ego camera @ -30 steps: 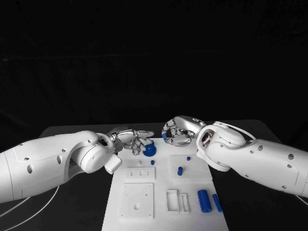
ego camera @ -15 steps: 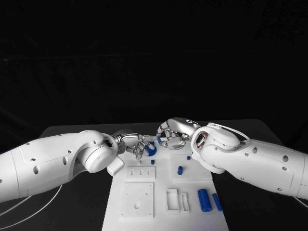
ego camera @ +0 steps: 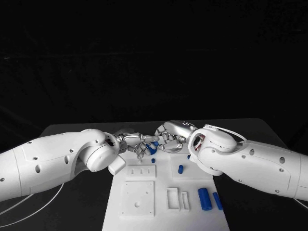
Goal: Assemble the parts on the task board
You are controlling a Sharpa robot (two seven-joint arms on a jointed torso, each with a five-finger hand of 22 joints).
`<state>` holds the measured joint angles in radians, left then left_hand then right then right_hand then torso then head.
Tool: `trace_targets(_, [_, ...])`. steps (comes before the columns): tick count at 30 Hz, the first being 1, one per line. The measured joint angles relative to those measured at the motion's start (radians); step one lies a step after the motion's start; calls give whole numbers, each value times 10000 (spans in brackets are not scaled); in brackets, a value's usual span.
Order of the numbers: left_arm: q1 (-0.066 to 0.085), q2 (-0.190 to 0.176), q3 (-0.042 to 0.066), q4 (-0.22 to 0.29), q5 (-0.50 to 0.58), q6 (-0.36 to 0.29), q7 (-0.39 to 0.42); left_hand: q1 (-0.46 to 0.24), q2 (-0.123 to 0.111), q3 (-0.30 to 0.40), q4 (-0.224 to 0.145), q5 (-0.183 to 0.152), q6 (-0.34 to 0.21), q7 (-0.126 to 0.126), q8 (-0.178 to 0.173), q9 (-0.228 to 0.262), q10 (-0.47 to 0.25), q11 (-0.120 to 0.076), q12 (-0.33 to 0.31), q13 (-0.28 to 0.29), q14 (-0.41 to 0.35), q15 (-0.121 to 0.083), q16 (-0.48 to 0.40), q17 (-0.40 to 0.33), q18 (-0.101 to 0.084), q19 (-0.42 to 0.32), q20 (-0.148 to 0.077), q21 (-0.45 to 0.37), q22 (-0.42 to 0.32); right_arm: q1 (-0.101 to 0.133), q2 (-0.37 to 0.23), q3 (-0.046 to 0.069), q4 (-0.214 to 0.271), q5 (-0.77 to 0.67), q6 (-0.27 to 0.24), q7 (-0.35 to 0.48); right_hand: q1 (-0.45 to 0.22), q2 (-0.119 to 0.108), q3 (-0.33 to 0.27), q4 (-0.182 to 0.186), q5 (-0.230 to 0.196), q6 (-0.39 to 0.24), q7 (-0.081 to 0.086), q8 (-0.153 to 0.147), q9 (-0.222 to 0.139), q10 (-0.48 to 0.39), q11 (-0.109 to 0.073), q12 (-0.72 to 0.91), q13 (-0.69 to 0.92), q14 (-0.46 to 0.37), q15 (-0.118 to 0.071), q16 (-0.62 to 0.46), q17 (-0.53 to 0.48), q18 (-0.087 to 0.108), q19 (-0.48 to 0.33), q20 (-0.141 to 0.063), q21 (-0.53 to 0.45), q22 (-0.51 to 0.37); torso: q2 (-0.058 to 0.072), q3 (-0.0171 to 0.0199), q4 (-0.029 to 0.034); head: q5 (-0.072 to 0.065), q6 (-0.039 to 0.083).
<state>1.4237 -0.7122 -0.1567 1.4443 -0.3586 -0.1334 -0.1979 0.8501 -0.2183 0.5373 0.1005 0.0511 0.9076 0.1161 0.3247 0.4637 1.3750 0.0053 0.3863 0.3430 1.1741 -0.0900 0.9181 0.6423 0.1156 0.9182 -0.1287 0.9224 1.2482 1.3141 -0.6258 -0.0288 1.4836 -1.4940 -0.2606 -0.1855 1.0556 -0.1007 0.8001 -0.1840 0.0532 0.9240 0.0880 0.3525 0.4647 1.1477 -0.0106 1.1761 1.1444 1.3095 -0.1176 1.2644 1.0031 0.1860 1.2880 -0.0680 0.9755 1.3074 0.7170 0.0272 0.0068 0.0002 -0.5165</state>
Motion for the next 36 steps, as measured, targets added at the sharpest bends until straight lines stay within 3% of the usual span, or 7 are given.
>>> trace_targets(16, [-1, 82, -12, -99, 35, -30, -82, 369, 289, -345, -235, 0, 72, 0, 0, 31, -56, 50, -40, 54, -34, 35, -56, -81, -94, -90, 19, 0, -110, -32, 100, -37, -15, -20, 89, -36, 0, 0, 28, -28, 0, 11, -10, 26, 32, 17, 16, -1, -2, -1, 4, 0, -1, 2, 0, 2, 0, 0, 11, 3, -3, 6, -41])
trace_targets(27, [-6, 184, -39, -198, 36, -28, -199, 858, 574, -585, -641, 0, 109, -35, 5, 32, -87, 19, -40, 98, -34, 36, -56, -120, -150, -126, 54, 60, -192, -34, 177, -53, -62, -24, 90, -80, -26, -26, 56, 0, 0, 19, -19, 22, 38, -10, -10, -1, -12, -4, 9, 0, -1, 4, -1, 4, 0, 0, 9, 10, -6, 14, -68])
trace_targets(33, [-9, 192, -46, -207, 35, -21, -242, 1269, 939, -585, -1050, 0, 203, -60, 3, 40, -86, 18, -40, 117, -34, 36, -56, -137, -157, -131, 54, 67, -250, -45, 186, -69, -61, -25, 92, -87, -26, -26, 57, 1, 0, 21, -21, 19, 37, -10, -10, -1, -16, -5, 12, 0, -1, 6, -2, 4, 0, 0, 5, 12, -10, 0, -73])
trace_targets(36, [-10, 191, -49, -207, 30, -21, -258, 1675, 1345, -523, -1496, 0, 347, -60, 36, 50, -86, 18, -79, 139, -34, 36, -55, -153, -180, -197, 54, 145, -297, -49, 191, -77, -66, -26, 93, -88, -26, -26, 56, 1, 0, 22, -22, 17, 37, -9, -10, -1, -16, 3, 31, 0, -1, 6, -2, 5, 0, 0, 5, 14, -8, -5, -80])
